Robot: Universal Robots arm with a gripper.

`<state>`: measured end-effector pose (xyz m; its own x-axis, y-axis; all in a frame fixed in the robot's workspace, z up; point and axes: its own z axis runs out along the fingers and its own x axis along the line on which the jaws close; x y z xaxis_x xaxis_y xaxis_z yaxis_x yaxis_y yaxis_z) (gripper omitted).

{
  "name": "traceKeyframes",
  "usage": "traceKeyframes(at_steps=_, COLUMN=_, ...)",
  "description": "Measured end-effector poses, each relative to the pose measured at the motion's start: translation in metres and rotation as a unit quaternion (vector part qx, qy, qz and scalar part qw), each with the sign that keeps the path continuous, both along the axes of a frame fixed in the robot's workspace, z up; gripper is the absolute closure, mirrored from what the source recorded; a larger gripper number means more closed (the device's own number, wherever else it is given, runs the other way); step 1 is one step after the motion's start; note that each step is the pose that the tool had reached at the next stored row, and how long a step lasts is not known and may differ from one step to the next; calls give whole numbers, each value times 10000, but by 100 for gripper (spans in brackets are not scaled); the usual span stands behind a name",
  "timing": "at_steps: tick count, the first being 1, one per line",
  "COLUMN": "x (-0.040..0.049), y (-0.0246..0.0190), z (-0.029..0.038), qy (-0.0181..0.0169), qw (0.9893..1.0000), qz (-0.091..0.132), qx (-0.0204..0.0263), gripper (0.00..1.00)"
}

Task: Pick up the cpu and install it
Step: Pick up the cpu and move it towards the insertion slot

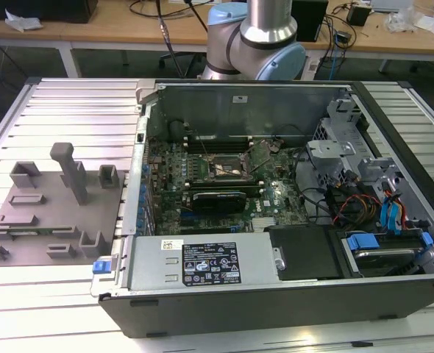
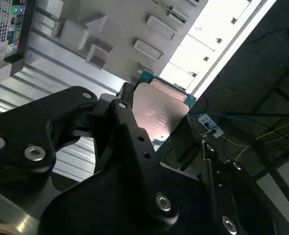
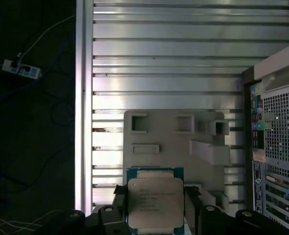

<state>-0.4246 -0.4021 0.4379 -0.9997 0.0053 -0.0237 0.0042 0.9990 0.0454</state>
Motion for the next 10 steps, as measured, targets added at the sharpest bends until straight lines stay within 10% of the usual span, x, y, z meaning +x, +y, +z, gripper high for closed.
traceKeyframes(at_steps=10, x=232, y=0, z=2, qy=2, qw=10000, qz=0, qx=-1, gripper=45)
